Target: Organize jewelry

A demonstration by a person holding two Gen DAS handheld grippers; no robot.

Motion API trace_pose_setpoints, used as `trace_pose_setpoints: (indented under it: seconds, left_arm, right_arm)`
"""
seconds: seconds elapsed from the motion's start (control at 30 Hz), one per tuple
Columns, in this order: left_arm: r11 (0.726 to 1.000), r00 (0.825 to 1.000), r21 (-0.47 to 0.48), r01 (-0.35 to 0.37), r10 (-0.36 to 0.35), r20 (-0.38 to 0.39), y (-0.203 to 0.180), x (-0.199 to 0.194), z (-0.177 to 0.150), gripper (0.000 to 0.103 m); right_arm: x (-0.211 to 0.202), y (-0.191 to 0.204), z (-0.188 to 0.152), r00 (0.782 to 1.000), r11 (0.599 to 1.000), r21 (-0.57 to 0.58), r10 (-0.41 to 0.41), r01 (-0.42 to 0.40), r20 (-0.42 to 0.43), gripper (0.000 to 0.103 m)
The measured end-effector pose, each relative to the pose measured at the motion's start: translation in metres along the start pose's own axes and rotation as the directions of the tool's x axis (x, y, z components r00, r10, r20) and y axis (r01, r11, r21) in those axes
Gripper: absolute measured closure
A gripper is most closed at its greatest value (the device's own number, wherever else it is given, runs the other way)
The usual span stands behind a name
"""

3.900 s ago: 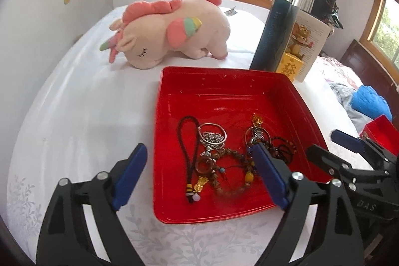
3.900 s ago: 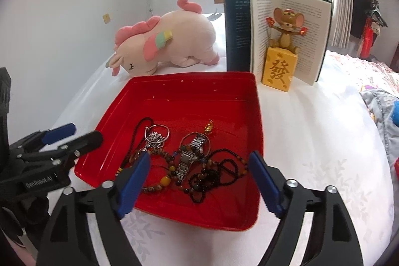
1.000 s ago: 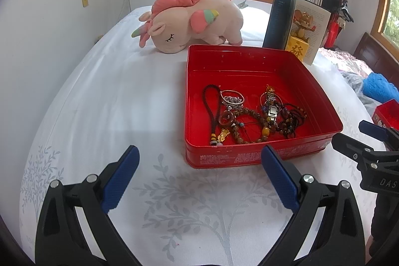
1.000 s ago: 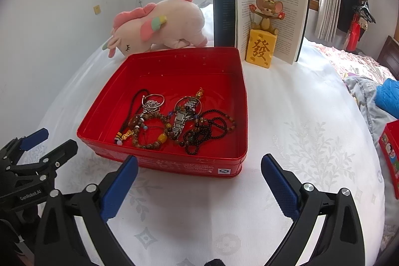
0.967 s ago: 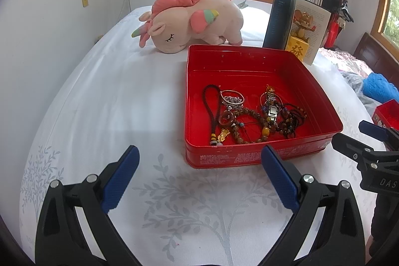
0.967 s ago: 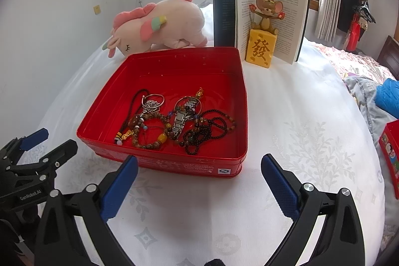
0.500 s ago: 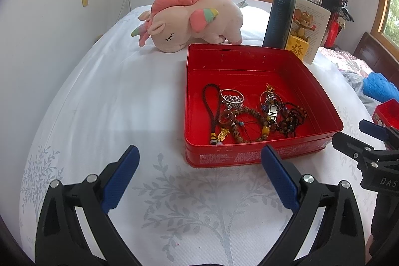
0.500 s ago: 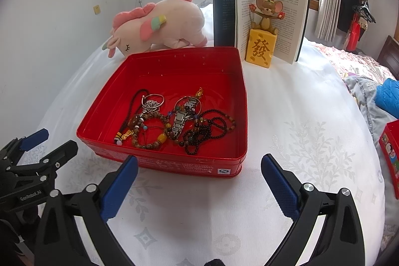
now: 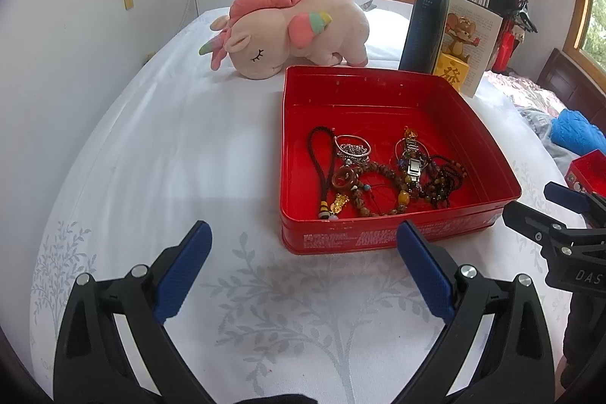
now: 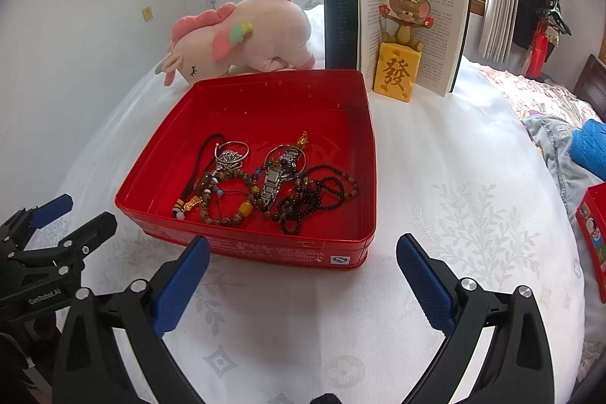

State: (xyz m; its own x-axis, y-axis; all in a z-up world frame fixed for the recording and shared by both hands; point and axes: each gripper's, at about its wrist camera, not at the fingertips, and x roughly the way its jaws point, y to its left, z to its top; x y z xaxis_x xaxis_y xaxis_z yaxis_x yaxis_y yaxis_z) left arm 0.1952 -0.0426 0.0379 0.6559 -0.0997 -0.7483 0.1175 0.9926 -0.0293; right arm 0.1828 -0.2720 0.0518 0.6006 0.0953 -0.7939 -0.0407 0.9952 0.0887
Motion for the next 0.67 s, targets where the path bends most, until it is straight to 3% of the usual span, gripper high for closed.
trace_pose_setpoints:
  seconds: [0.67]
  left_arm:
    - [1.000,1.000,-0.001,0.003,-0.003,-0.006,-0.0003,-0.0001,0.0005,0.006]
  right_arm:
    - [0.0012,-0.0005,-0.0005,1.000,1.000,0.000,0.000,0.000,-0.002,0.004]
